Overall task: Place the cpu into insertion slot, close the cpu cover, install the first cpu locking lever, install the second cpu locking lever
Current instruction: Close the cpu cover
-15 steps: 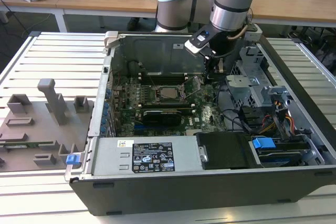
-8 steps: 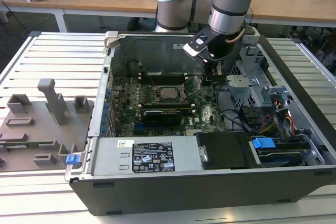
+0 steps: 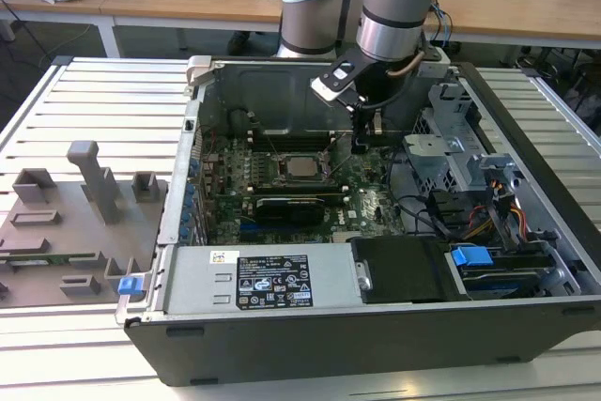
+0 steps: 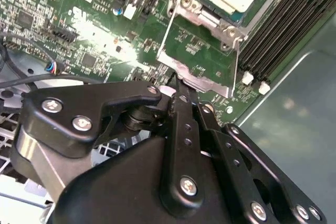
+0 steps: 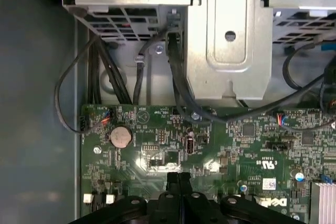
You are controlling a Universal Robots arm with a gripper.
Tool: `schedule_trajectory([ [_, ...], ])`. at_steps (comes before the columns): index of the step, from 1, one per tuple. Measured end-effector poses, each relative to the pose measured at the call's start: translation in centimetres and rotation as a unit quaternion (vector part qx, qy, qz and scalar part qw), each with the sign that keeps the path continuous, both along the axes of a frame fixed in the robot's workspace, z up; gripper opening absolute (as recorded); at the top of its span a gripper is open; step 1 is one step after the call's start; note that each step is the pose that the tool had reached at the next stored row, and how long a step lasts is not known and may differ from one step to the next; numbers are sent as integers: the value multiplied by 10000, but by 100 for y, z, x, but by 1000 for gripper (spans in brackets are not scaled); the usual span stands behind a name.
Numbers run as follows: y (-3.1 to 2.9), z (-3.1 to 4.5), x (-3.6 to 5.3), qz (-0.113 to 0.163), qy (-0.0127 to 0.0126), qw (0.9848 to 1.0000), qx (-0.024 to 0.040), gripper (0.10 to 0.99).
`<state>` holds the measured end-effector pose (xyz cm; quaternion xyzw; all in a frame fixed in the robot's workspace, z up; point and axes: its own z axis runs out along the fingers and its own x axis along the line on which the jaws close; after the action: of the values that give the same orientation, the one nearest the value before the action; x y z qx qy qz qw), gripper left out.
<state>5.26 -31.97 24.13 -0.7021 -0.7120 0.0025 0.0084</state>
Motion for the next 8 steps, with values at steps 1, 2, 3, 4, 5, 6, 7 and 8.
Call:
schedule_trajectory([
  [1,0,0,-26,-1,-1,10000,0,106],
  [2,0,0,-57,0,-2,10000,0,106],
  [3,0,0,-83,0,-2,10000,0,106],
  [4,0,0,-114,0,-3,10000,0,106],
  [5,0,0,-151,0,-3,10000,0,106],
  [6,0,0,-184,0,-3,10000,0,106],
  [7,0,0,-209,0,-4,10000,0,106],
  [8,0,0,-232,0,-4,10000,0,106],
])
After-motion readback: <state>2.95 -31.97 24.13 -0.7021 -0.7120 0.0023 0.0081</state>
